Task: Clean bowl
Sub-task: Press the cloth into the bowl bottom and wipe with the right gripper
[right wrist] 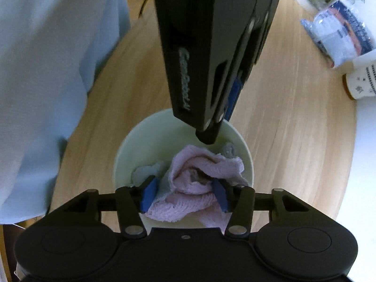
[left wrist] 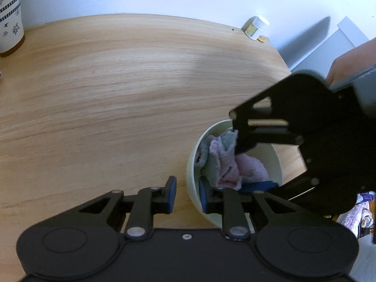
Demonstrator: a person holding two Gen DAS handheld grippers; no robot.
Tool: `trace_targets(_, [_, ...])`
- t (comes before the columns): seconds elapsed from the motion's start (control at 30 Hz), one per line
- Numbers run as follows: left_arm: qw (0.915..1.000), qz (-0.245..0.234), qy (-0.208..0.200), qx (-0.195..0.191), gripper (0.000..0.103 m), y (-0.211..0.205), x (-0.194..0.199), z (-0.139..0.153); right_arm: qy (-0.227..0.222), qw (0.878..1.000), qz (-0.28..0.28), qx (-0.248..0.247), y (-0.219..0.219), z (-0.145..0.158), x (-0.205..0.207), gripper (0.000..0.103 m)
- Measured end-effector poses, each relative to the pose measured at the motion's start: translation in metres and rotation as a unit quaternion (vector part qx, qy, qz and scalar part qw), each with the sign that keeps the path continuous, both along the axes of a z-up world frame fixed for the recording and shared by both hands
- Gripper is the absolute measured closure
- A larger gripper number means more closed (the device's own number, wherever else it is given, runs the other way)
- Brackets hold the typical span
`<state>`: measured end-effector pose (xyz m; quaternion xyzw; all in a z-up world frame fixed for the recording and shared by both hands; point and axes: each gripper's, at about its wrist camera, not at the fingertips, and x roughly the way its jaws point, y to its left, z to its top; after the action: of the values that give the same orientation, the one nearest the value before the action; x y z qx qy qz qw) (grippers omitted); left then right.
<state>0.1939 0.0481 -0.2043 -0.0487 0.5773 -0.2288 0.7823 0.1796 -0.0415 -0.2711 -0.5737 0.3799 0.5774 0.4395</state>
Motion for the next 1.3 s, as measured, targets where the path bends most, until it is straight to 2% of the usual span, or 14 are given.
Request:
trace_targets(0.1, [0.9999,0.01,0.008,-0.01,0.083,0.004,0.001,-0.002,0.008,1.0,-0.024,0.0,0.0,-0.005,0.003,0.066])
trace_targets(0.27, [0.9993,0.024,0.014,-0.026,0.083,0.01,0.002,0.0,0.021,0.995,-0.098,0.006,-0.003,-0.004,0.013,0.081])
trace_targets(0.4, [0.9974,0.037,0.019,-0.059,0.084,0.023,0.002,0.008,0.038,0.976,-0.209,0.045,-0.014,0.011,0.027,0.085])
trace_targets(0.47, [0.9957,0.047,0.025,-0.076,0.084,0.029,0.004,0.009,0.071,0.951,-0.289,0.084,-0.026,0.023,0.036,0.085])
trace_targets(0.6, [0.9915,0.059,0.053,-0.103,0.085,0.035,0.008,0.002,0.127,0.898,-0.397,0.139,-0.051,0.033,0.045,0.085])
trace_targets(0.63, [0.9907,0.06,0.058,-0.107,0.086,0.035,0.009,0.0,0.146,0.879,-0.428,0.154,-0.059,0.032,0.048,0.085])
trace_targets(0.77, [0.9888,0.071,0.077,-0.106,0.092,0.036,0.011,-0.006,0.195,0.826,-0.491,0.196,-0.074,0.025,0.05,0.085])
trace_targets(0.8, [0.9879,0.075,0.082,-0.108,0.092,0.038,0.012,-0.008,0.203,0.815,-0.503,0.204,-0.076,0.021,0.049,0.085])
trace_targets(0.83, [0.9871,0.078,0.086,-0.11,0.092,0.039,0.012,-0.009,0.205,0.811,-0.508,0.207,-0.075,0.018,0.049,0.085])
trace_targets(1.07, [0.9871,0.078,0.087,-0.109,0.089,0.041,0.014,-0.01,0.199,0.809,-0.513,0.205,-0.07,0.002,0.044,0.085])
trace_targets(1.13, [0.9873,0.077,0.088,-0.107,0.089,0.043,0.014,-0.01,0.194,0.812,-0.513,0.201,-0.071,0.015,0.041,0.085])
trace_targets(1.23, [0.988,0.073,0.089,-0.102,0.088,0.04,0.017,-0.01,0.181,0.824,-0.502,0.189,-0.064,0.014,0.042,0.086])
trace_targets(1.3, [0.9877,0.069,0.092,-0.106,0.088,0.04,0.018,-0.011,0.165,0.838,-0.489,0.177,-0.059,0.012,0.04,0.086])
